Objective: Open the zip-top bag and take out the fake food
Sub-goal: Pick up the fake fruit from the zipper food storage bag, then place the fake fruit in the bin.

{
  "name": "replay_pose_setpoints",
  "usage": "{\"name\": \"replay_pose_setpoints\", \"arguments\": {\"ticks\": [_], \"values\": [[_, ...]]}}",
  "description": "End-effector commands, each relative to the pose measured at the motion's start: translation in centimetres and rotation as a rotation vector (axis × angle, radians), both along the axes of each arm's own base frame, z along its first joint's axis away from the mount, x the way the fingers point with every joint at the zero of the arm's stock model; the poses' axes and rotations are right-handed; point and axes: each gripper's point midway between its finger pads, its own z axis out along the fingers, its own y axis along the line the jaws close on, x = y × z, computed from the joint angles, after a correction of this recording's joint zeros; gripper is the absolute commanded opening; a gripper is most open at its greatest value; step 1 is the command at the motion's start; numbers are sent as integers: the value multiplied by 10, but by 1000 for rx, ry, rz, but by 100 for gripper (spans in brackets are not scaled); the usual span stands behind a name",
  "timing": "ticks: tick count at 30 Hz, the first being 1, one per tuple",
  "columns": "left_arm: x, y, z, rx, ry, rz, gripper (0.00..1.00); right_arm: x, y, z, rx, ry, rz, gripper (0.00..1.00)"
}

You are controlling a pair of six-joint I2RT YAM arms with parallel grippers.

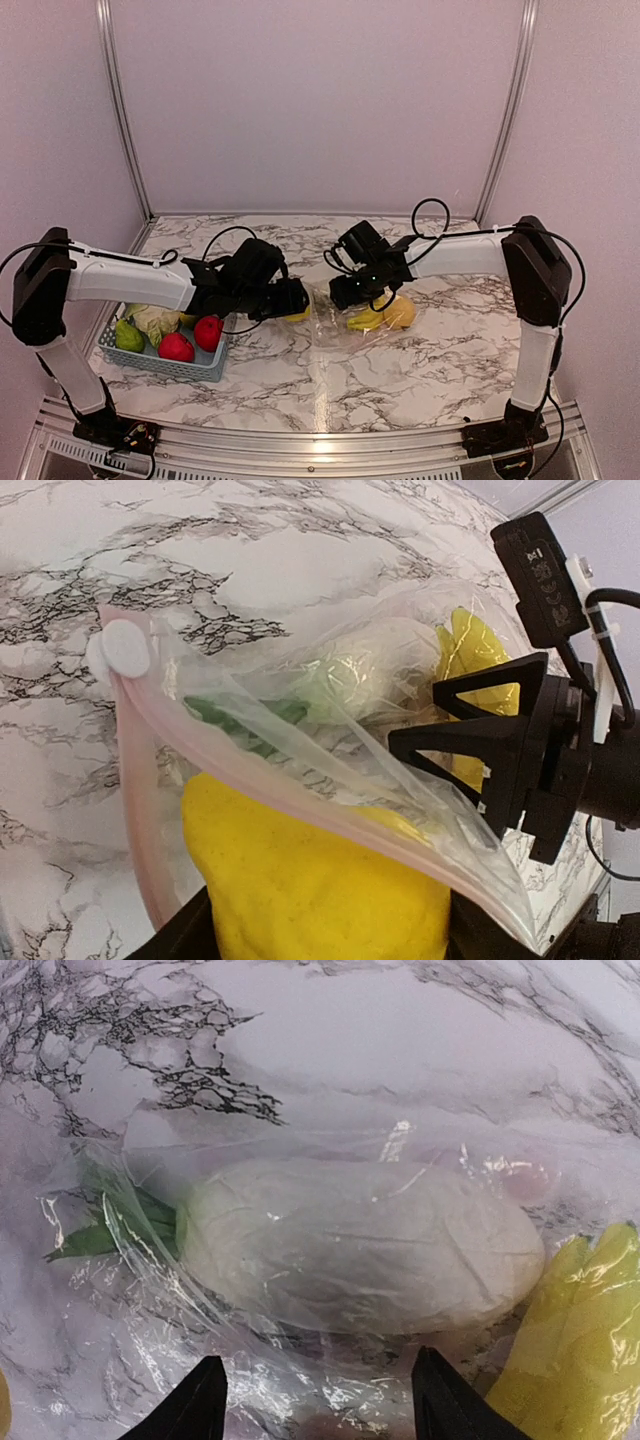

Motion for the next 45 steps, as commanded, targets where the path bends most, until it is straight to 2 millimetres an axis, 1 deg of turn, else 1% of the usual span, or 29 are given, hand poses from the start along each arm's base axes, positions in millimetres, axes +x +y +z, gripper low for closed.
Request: {"name": "replay_pose_setpoints", "arguments": {"ticks": [1, 4, 6, 10, 11, 16, 19, 23, 27, 33, 37, 41, 44, 45], "values": [[-20, 12, -1, 10, 42, -43, 60, 9, -10, 8, 12, -22, -49, 61], [-27, 16, 4, -2, 54, -48, 60, 11, -11, 8, 16, -26, -54, 61], [-30, 24, 7, -1, 52, -39, 60, 13, -12, 9, 14, -32, -60, 61], [-37, 46, 14, 25, 45, 2, 60, 16, -18, 7, 6, -33, -72, 61], [-39, 52, 18, 25, 40, 13, 60, 17, -18, 7, 7, -35, -74, 61], [-49, 80, 25, 43, 36, 70, 60, 19, -21, 9, 12, -41, -79, 61], [-52, 99, 28, 56, 28, 123, 60, 19, -20, 11, 15, -42, -79, 61], [-53, 130, 32, 83, 20, 245, 60, 19, -20, 14, 22, -47, -77, 61], [-57, 163, 29, 86, 25, 357, 61, 19, -19, 19, 32, -54, -75, 61], [-63, 204, 22, 39, 40, 500, 61, 18, -19, 30, 46, -68, -67, 61], [-64, 220, 10, 41, 60, 548, 61, 19, -18, 35, 54, -76, -67, 62], [-64, 229, 1, 67, 80, 580, 63, 19, -18, 38, 57, -79, -66, 61], [-63, 232, 1, 79, 76, 591, 66, 18, -19, 42, 60, -84, -65, 62], [-62, 232, 4, 78, 69, 595, 69, 18, -19, 44, 62, -87, -64, 62]]}}
